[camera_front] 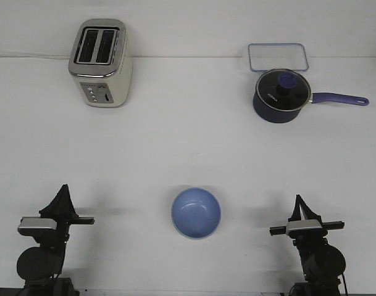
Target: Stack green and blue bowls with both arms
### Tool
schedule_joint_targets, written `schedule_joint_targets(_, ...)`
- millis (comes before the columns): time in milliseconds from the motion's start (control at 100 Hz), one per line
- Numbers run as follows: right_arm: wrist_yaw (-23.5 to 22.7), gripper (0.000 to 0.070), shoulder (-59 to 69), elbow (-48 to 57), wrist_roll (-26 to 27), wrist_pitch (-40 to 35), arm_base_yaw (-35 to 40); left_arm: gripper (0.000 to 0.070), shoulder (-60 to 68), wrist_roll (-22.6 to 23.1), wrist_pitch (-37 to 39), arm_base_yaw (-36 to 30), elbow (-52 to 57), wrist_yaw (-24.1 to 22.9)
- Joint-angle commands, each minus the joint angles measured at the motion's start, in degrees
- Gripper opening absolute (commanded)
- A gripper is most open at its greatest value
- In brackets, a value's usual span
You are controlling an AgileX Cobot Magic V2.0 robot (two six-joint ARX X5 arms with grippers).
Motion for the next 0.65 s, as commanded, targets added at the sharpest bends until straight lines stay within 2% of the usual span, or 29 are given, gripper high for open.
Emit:
schedule_joint_targets(0, -0.02, 0.0, -0.04, -0.11, -0.24, 0.85, -0.04, 0.0015, -0.09, -0.04, 0.55, 0.04, -1.07, 0.11)
schedule_joint_targets(640, -0.02, 0.0, -0.04, -0.11, -0.24, 2.34, -0.04, 0.0015, -0.09, -0.04, 0.57, 0.04, -1.07, 0.11)
